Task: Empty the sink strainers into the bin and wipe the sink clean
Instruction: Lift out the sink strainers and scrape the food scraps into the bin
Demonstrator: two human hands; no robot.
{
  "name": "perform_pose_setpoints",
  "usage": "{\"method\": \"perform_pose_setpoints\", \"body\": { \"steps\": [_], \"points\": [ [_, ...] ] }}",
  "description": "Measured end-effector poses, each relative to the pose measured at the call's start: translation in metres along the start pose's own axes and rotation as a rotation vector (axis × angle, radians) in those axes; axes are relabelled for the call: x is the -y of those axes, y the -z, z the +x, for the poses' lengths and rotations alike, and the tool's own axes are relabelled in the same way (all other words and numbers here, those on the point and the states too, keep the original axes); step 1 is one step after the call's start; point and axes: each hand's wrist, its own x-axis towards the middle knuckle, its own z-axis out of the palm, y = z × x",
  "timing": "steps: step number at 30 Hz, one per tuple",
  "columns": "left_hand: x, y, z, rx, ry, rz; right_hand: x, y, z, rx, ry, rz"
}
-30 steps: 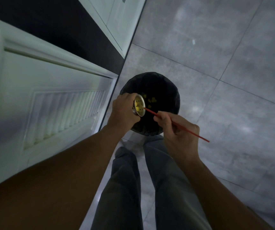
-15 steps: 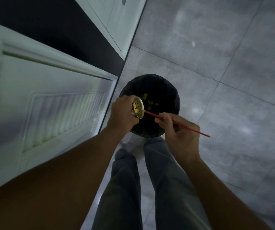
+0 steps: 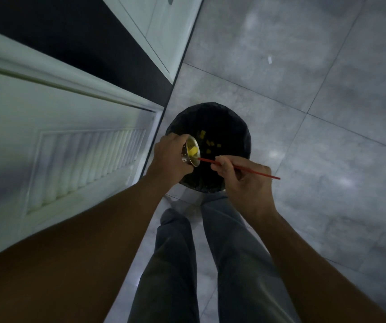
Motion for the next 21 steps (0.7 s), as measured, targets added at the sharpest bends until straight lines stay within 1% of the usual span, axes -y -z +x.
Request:
{"method": "perform_pose_setpoints", "body": {
  "steps": [2, 5, 9, 12, 15, 18, 21],
  "points": [
    [-0.002, -0.001, 0.001, 0.018, 0.017, 0.03, -0.002, 0.001, -0.003, -0.001, 0.027, 0.036],
    [-0.004, -0.004, 0.001, 0.052, 0.024, 0.043, -0.006, -0.001, -0.005, 0.042, 0.034, 0.056],
    [-0.007, -0.005, 0.002, 0.089, 0.007, 0.014, -0.013, -0.009, -0.003, 0.045, -0.072, 0.05],
    [-0.006, -0.004, 0.001, 0.079, 0.032, -0.012, -0.018, -0.006, -0.001, 0.0, -0.114, 0.056],
    [-0.006, -0.004, -0.001, 0.052, 0.027, -0.001, -0.021, 0.002, -0.001, -0.037, -0.084, 0.054],
    [-0.005, -0.006, -0.003, 0.057, 0.04, -0.016, -0.022, 0.007, -0.003, -0.02, -0.059, 0.072],
    [-0.005, -0.011, -0.004, 0.058, 0.041, -0.044, -0.019, 0.005, -0.005, 0.025, -0.095, 0.125]
  ]
}}
